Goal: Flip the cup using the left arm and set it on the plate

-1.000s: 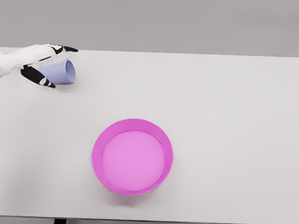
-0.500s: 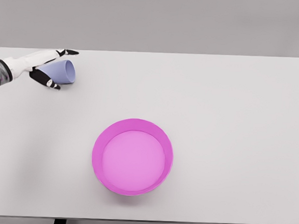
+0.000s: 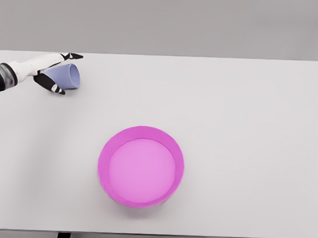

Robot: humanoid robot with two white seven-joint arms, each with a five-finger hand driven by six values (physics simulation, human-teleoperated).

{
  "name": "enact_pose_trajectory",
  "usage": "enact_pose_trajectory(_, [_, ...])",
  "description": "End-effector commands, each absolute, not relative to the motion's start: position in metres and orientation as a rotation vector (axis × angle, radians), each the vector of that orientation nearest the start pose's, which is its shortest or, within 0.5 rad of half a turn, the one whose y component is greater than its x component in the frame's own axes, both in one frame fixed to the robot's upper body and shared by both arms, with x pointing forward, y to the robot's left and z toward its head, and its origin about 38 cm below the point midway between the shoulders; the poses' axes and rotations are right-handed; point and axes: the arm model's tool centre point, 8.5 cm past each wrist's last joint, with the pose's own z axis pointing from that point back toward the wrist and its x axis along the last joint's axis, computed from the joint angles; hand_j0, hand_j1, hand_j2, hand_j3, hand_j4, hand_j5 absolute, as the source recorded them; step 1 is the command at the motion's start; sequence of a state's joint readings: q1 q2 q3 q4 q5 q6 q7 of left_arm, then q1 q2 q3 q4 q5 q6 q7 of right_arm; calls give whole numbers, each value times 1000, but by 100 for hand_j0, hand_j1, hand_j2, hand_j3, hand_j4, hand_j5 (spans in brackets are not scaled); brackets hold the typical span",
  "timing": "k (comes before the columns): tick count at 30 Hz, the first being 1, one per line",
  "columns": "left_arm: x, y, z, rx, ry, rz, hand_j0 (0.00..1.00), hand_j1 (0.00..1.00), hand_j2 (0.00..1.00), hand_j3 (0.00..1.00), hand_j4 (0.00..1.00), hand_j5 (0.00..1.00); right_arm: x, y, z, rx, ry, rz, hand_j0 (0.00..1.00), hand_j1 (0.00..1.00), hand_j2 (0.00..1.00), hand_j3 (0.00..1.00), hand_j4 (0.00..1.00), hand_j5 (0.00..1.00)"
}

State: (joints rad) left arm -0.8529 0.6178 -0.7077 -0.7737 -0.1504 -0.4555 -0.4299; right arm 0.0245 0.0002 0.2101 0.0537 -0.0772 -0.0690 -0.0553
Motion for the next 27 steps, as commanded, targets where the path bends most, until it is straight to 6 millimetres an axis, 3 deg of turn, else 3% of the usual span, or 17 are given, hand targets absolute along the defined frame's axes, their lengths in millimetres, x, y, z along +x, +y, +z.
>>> enact_pose_trajectory(1, [524, 376, 166, 366, -1294, -1397, 100, 100, 100, 100, 100, 100, -26, -279, -259, -144, 11, 134, 100, 100, 100, 100, 100, 100])
enact_pose_trajectory(15, [529, 376, 162, 377, -1230, -1351, 97, 97, 97, 97, 97, 97, -26, -279, -259, -144, 11, 134, 100, 100, 100, 100, 100, 100])
enact_pose_trajectory(18, [529, 376, 158, 365, -1182, -1336, 92, 92, 92, 92, 92, 92, -26, -279, -259, -144, 11, 134, 100, 100, 100, 100, 100, 100])
enact_pose_trajectory(25, [527, 374, 158, 307, -1157, -1343, 60, 60, 60, 60, 60, 60, -26, -279, -259, -144, 11, 134, 100, 100, 100, 100, 100, 100])
enact_pose_trajectory(27, [527, 374, 158, 304, -1159, -1339, 59, 59, 59, 59, 59, 59, -26, -279, -259, -144, 11, 134, 100, 100, 100, 100, 100, 100])
